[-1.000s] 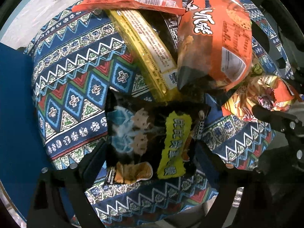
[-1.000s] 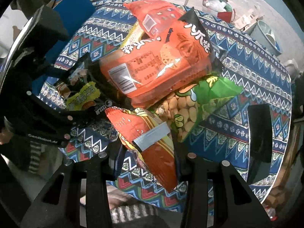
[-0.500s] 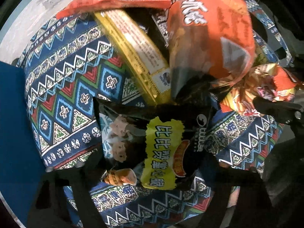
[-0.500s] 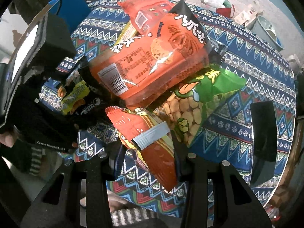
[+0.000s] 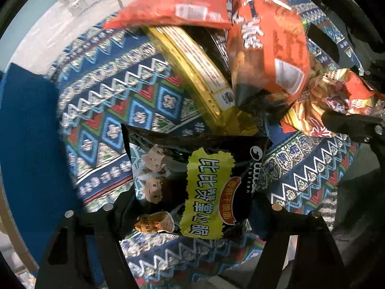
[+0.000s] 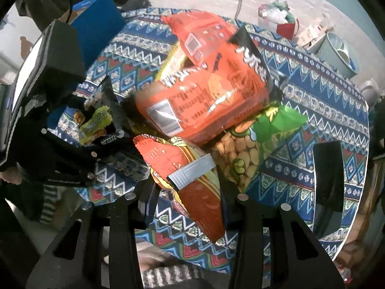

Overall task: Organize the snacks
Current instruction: 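Carry the black bag with left tool while right tool carries orange striped bag to box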

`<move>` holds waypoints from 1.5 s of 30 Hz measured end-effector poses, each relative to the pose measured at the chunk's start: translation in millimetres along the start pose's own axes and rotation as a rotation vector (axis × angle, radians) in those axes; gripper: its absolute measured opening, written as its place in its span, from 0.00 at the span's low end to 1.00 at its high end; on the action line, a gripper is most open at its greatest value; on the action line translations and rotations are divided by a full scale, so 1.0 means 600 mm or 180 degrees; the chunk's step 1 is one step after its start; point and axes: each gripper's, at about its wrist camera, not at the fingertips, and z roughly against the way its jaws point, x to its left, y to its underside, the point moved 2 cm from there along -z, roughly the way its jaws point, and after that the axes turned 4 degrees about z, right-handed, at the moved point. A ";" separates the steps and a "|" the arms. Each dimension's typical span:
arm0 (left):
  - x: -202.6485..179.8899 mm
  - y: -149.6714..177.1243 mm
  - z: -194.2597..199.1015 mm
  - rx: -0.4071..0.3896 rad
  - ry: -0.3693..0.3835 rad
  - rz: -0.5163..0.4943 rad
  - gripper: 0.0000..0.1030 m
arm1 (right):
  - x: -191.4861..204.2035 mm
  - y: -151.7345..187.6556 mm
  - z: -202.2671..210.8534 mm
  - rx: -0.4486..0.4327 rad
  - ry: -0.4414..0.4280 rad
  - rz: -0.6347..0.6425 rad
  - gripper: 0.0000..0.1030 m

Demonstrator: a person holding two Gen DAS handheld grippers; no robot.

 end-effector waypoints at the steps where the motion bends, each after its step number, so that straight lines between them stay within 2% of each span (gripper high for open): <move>1: 0.003 0.001 0.008 -0.0029 -0.0019 0.0008 0.75 | 0.004 -0.001 0.004 -0.0018 -0.0002 0.0010 0.39; 2: 0.005 0.000 0.016 -0.0069 -0.0042 0.0008 0.75 | 0.007 -0.003 0.009 -0.0045 -0.0008 0.0018 0.39; 3: -0.001 0.024 0.027 -0.0098 -0.0053 -0.0010 0.75 | 0.011 -0.004 0.012 -0.0065 -0.0006 0.0025 0.39; 10: 0.000 0.045 0.085 -0.0285 -0.0150 0.0056 0.75 | 0.018 -0.026 0.040 -0.0218 -0.0036 0.0031 0.39; 14: 0.034 0.049 0.129 -0.0426 -0.0231 0.0095 0.75 | 0.030 -0.043 0.059 -0.0325 -0.0048 0.0041 0.39; 16: 0.064 0.039 0.139 -0.0499 -0.0229 0.0129 0.75 | 0.034 -0.051 0.068 -0.0372 -0.0040 0.0043 0.39; 23: 0.111 0.044 0.195 -0.0677 -0.0196 0.0281 0.75 | 0.052 -0.085 0.092 -0.0518 0.0005 0.0072 0.39; 33: 0.167 0.052 0.235 -0.0872 -0.0224 0.0476 0.75 | 0.080 -0.137 0.111 -0.0706 0.0022 0.0135 0.39; 45: 0.227 0.076 0.268 -0.1071 -0.0333 0.0661 0.75 | 0.132 -0.197 0.138 -0.0916 -0.0082 0.0220 0.39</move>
